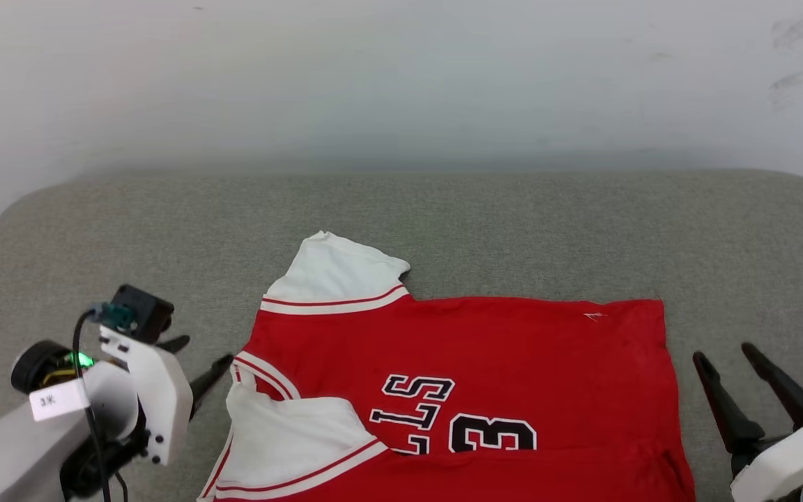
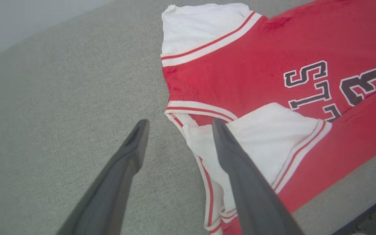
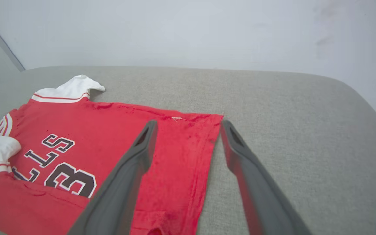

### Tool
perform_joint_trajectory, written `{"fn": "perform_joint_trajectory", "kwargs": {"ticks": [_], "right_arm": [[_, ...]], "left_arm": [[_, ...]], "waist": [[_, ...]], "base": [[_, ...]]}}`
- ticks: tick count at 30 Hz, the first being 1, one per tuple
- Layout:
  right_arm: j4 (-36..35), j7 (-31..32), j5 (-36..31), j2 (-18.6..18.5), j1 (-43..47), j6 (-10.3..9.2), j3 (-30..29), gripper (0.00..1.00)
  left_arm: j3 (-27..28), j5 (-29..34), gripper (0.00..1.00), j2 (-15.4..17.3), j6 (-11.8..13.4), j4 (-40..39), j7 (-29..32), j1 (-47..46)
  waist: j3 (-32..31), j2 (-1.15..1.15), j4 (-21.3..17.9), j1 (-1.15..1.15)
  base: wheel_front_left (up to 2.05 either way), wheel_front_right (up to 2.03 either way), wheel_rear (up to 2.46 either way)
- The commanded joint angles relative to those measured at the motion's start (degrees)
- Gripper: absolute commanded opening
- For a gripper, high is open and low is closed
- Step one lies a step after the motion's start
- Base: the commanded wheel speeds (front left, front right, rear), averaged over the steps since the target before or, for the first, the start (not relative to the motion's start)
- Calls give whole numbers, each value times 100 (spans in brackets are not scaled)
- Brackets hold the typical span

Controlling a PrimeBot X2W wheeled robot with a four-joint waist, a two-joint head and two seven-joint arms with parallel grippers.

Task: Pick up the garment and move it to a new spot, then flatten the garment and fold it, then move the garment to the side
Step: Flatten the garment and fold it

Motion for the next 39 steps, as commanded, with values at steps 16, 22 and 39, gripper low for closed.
{"fn": "perform_joint_trajectory", "kwargs": {"ticks": [16,22,39], "right_arm": [[-997,-423,-936,855,-574,-5,-172,100],[-1014,-532,-955,932,-864,-5,-148,100],[-850,-746,-959,929,-1396,-5,12,100]], "left_arm": [[354,-186,100,-397,-633,1261,1769,-2522],[400,-399,100,-556,-592,1656,2745,-3288],[-194,152,100,-754,-624,2438,3727,-3871]], "waist": [[1690,0,-1019,0],[2284,0,-1215,0],[3069,0,-1416,0]], "base": [[0,0,0],[0,0,0],[0,0,0]]}}
